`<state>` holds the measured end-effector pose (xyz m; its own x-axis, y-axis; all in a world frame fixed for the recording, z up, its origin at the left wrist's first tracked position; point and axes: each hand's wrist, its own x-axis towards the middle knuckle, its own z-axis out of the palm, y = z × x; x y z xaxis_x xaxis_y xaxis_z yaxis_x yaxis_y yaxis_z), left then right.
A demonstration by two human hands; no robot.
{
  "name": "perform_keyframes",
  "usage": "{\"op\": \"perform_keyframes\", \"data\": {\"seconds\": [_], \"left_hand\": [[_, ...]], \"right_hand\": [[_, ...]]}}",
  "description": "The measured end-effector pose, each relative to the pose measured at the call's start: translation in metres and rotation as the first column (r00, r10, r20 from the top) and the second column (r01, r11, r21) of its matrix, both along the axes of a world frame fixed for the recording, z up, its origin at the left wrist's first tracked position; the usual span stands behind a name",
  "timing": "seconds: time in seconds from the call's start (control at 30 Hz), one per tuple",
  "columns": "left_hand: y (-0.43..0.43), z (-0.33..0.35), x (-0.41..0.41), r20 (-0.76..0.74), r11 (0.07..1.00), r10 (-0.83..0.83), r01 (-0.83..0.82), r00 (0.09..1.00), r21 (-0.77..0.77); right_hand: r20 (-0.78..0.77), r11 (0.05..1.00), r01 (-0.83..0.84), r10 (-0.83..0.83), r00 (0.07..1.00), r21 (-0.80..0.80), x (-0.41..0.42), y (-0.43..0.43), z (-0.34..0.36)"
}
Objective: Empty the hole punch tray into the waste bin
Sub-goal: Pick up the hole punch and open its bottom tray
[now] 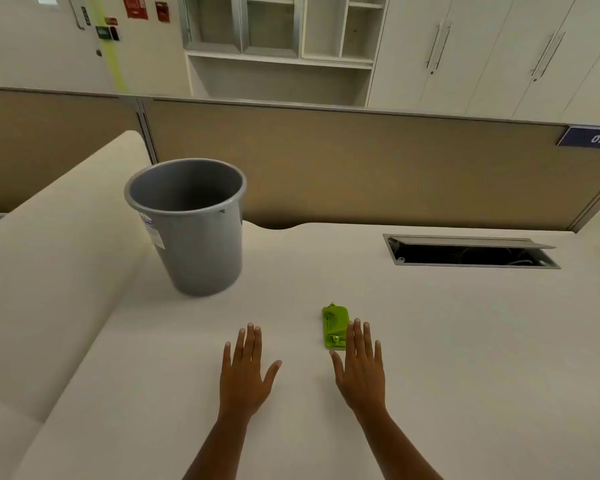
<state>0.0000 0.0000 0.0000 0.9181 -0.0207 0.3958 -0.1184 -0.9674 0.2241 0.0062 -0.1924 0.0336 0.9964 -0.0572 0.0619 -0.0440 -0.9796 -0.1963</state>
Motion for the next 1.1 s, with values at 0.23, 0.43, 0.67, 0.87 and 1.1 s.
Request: {"op": "perform_keyframes", "data": {"seconds": [0.23,0.43,0.67,0.87,1.1], "left_hand": [[-0.003,-0.011,-0.003,-0.020,1.000,-0.008,0.007,1.000,-0.012],[-0.006,-0.015,-0.002,-0.302,1.000,0.000,-0.008,0.953,-0.026],[-0.004,-0.020,-0.008,-0.334,0.989,-0.040,-0.012,0.942,-0.150],[0.000,-0.030,-0.007,-0.201,0.998,-0.022,0.008,0.979,-0.067],[0.001,-0.029,-0.006,-0.195,0.997,-0.014,-0.001,0.981,-0.078]], "right_hand": [[-0.061,0.999,0.046,-0.046,0.997,0.007,0.003,-0.013,-0.032],[-0.179,0.998,0.057,-0.063,0.982,-0.037,0.003,-0.024,-0.051],[-0.230,0.997,0.079,-0.077,0.970,-0.001,0.003,-0.026,-0.053],[-0.230,0.997,0.082,-0.077,0.970,0.012,0.001,-0.026,-0.052],[-0.168,0.997,0.070,-0.075,0.983,-0.037,-0.006,-0.025,-0.047]]}}
